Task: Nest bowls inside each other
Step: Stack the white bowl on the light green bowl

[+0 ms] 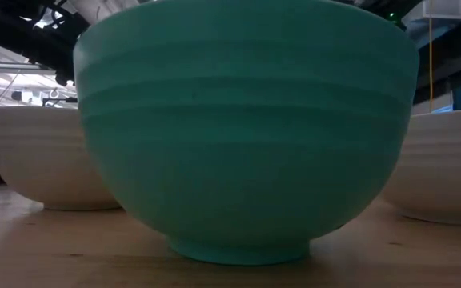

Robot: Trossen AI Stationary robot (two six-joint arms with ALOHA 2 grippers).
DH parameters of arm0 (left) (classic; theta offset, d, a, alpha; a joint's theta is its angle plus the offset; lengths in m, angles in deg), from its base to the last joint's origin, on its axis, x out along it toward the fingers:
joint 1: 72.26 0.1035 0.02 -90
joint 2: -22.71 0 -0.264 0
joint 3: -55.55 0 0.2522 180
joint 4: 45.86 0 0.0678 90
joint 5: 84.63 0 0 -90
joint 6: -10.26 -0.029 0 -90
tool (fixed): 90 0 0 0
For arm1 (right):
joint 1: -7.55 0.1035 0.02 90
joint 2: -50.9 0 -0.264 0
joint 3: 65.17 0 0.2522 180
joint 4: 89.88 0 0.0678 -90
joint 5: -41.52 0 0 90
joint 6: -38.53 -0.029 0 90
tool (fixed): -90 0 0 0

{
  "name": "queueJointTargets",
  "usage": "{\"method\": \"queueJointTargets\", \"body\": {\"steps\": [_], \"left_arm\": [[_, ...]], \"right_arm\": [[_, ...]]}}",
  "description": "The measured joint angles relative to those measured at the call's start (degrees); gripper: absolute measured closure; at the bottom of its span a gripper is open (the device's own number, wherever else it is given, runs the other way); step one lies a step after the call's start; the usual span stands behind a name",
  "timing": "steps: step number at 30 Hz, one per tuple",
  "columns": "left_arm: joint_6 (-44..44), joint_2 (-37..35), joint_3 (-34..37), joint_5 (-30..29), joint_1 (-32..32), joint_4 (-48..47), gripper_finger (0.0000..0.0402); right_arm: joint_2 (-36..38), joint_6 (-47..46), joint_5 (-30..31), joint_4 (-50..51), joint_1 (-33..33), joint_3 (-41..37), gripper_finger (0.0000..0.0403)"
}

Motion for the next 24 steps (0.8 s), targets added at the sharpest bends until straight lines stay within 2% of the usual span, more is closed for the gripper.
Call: {"method": "queueJointTargets", "body": {"steps": [3, 7, 10, 24], "left_arm": [[0.0, 0.02, -0.01, 0.02, 0.01, -0.43, 0.0248], [0.04, 0.01, 0.0, 0.01, -0.01, -0.73, 0.0248], [0.07, 0.02, -0.01, 0.02, -0.01, -0.74, 0.0248], [0.09, 0.02, -0.01, 0.0, -0.01, -0.73, 0.0248]], "right_arm": [[0.09, 1.3, -0.82, -2.98, -2.61, -2.06, 0.0167], [1.85, 1.89, -6.2, -8.34, -5.74, -7.48, 0.0167], [3.21, 2.2, -6.38, -9.62, -6.66, -10.24, 0.0167], [3.96, 1.82, -6.58, -9.87, -6.84, -11.26, 0.0167]]}}
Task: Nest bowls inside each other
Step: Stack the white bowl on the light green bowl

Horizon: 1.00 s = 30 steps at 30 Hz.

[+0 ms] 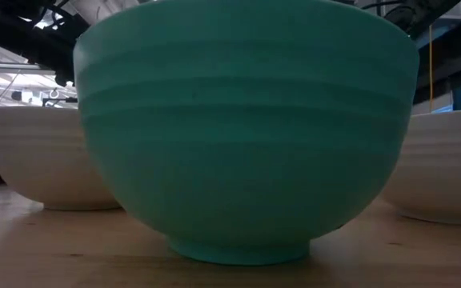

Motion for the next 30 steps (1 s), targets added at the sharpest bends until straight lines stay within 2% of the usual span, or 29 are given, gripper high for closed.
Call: {"method": "queueJointTargets", "body": {"steps": [6, 17, 30], "left_arm": [[0.09, 0.0, -0.01, 0.0, 0.0, 0.01, 0.0248], [0.13, 0.0, 0.01, 0.0, 0.0, 0.01, 0.0248], [0.13, 0.0, 0.01, 0.0, 0.02, 0.01, 0.0248]], "right_arm": [[0.0, -0.45, -0.07, 0.15, 0.0, 0.0, 0.0168], [-0.04, -0.68, -1.55, 0.57, 0.02, 0.0, 0.02], [-0.11, -3.53, -1.57, 2.64, 0.02, 0.0, 0.0218]]}}
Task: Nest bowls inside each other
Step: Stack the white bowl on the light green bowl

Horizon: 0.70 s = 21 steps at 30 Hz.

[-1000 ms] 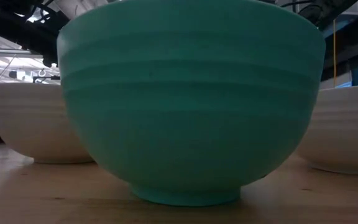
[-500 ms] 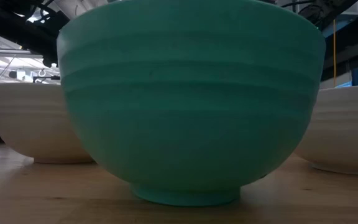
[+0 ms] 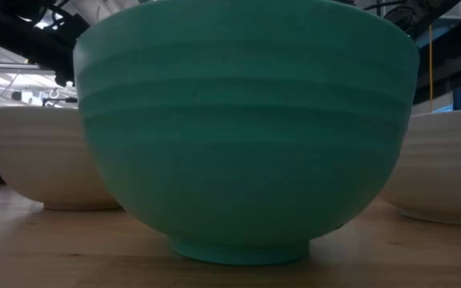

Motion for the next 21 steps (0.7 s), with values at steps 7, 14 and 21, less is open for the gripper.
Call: {"method": "queueJointTargets", "body": {"steps": [7, 14, 21], "left_arm": [[0.0, 0.0, 0.0, 0.0, -0.01, -0.02, 0.0248], [0.21, 0.01, 0.0, 0.0, -0.02, -2.0, 0.0248], [1.36, 0.02, 0.0, 0.0, -0.02, -2.93, 0.0248]], "right_arm": [[-1.6, 0.01, 0.0, 0.11, 0.0, 0.0, 0.0218], [-3.43, 1.49, 0.33, -1.31, 0.0, 0.0, 0.0219], [-3.43, 1.47, 0.48, -2.69, 0.0, 0.0, 0.0266]]}}
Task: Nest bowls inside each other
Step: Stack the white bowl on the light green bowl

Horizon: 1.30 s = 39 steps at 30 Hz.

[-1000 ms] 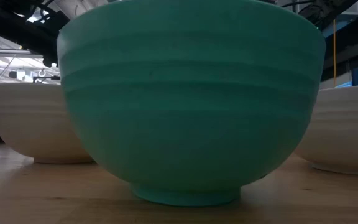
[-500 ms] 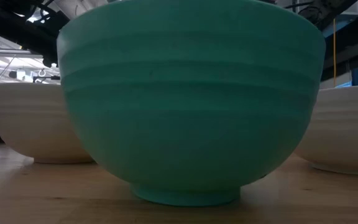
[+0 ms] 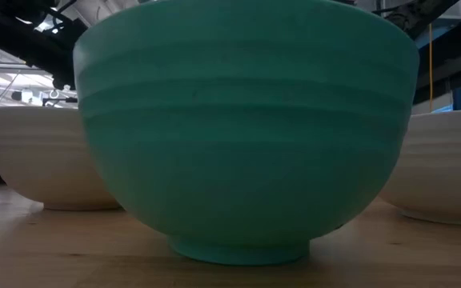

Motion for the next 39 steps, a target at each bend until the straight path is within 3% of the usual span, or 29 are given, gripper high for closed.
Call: {"method": "queueJointTargets", "body": {"steps": [8, 15, 20, 33, 39], "left_arm": [[-0.02, -0.02, 0.0, 0.0, 0.0, 0.02, 0.0248], [0.0, 0.0, 0.0, -0.02, 0.02, 0.02, 0.0248], [0.0, -0.01, 0.0, -0.79, 0.02, 0.0, 0.0248], [0.0, 0.0, 0.0, -0.79, 0.0, 0.02, 0.0248], [0.04, 0.0, 0.0, -0.76, 0.0, 0.02, 0.0248]], "right_arm": [[0.09, -1.21, 0.74, -0.1, 0.0, 0.04, 0.0389], [0.11, -1.52, 0.6, 0.37, 0.41, 0.37, 0.0392], [0.02, -3.45, -2.59, 3.76, 2.74, 5.18, 0.0392], [0.06, -10.85, -6.17, 8.64, 17.94, 25.92, 0.0392], [0.08, -13.89, -6.05, 5.24, 25.05, 28.5, 0.0392]]}}
